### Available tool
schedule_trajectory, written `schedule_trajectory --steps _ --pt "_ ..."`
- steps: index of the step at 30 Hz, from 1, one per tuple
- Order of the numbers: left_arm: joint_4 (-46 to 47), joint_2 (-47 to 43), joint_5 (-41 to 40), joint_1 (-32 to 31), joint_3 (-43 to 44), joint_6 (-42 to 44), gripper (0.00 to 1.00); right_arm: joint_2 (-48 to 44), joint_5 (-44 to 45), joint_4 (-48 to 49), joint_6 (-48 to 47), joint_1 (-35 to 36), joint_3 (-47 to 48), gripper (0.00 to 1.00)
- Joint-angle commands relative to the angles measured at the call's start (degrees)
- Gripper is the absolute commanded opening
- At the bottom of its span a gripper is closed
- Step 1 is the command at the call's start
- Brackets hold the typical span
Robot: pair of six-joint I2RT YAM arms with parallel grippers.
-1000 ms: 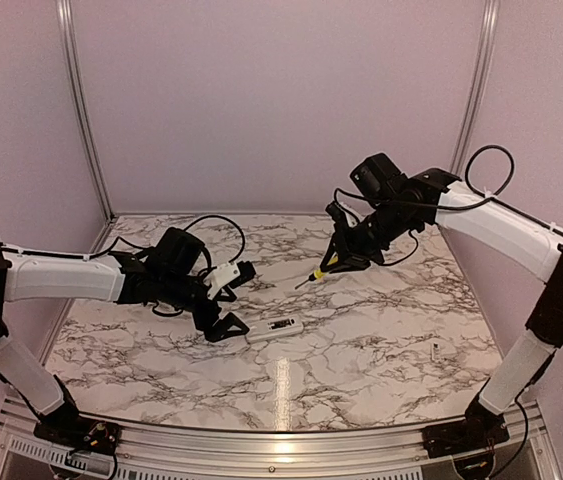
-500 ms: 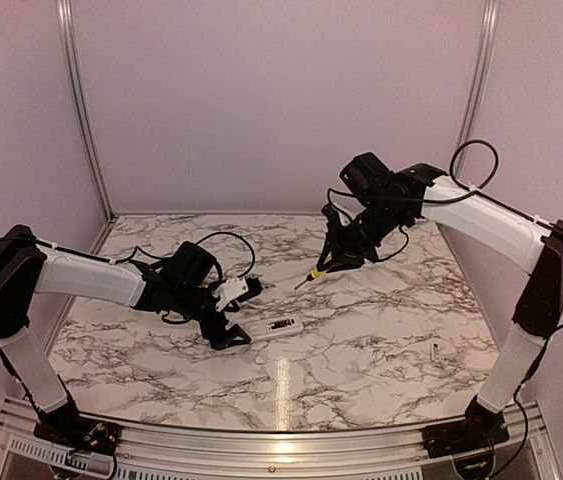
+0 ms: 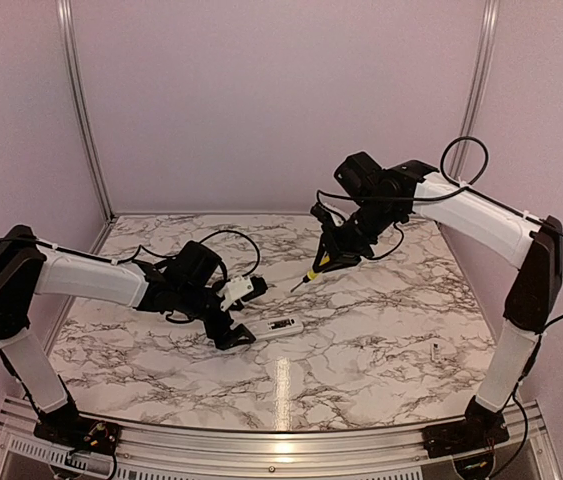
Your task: Unload the batteries from the remote control
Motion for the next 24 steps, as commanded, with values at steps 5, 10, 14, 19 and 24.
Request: schedule_trajectory --steps 5,10,14,19,24 --pt "2.44 1.07 1.01 -0.12 0.13 3.29 0.98 0.93 2.64 -3.38 -5.44 -0.6 3.48 0.0" --pt "4.23 4.56 1.58 -0.04 1.26 4.93 0.98 -0.99 3.13 0.62 -1.47 -0.61 0.14 0.0" --pt "4.3 7.39 2.49 0.19 3.41 5.55 0.97 -1.9 3.99 2.33 0.11 -0.57 -1.44 0.0" --pt "4.33 9.61 4.55 0.34 5.04 4.32 0.93 -2.27 5.03 2.53 0.62 -0.64 -2.15 0.0" --pt "4.3 10.82 5.82 0.44 5.11 3.74 0.86 -1.77 4.99 2.52 1.15 -0.6 -1.94 0.0"
